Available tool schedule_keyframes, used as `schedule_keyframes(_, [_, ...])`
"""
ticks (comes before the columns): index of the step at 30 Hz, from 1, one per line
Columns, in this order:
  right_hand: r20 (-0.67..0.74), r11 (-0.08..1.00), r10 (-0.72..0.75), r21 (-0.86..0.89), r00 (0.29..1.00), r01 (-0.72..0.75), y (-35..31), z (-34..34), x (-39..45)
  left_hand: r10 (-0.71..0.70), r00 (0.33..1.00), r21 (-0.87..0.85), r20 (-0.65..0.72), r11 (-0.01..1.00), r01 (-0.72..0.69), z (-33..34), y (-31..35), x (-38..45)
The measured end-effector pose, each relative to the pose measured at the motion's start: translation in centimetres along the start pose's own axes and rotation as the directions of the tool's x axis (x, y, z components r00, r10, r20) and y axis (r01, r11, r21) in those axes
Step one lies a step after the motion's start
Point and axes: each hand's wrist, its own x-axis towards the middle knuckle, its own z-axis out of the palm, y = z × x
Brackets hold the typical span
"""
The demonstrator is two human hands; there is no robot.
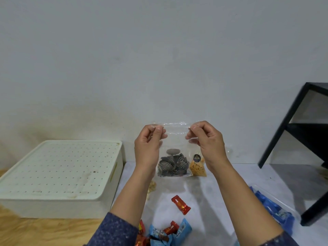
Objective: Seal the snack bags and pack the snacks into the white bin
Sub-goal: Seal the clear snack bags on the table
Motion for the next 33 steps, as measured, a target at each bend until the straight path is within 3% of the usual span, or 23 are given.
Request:
schedule_keyframes(3, [-0.031,1.000,-0.017,0.020,0.999,0.017,0.2,0.1,0.1,-0.014,1.000,-0.025,0.009,1.000,0.014,0.3,0.2,-0.3])
schedule_keyframes(10, [0.063,0.999,-0.007,0.043,0.998,0.004,0.3,0.1,-0.3,0.019,0.999,-0.052,-0.035,0.998,-0.021,0.3,0.3,-0.4])
schedule_keyframes(15, [0.032,0.999,-0.054,-0.003,0.998,0.054,0.4,0.1,-0.3,-0.056,0.998,-0.046,0.031,0.997,0.057,0.2,-0.1,-0.8])
schedule_keyframes(25, [0.091,0.998,0.002,0.066,0.996,-0.008,0.0,0.6,-1.0,0.030,0.999,-0.010,0.037,1.000,-0.029,-0.2,-0.1,-1.0])
schedule_keyframes(33, [0.109,0.996,0.035,0.073,0.993,-0.043,-0.2,0.8,-1.3,-0.041,0.997,-0.016,0.071,0.999,0.043,-0.5,-0.1,-1.2])
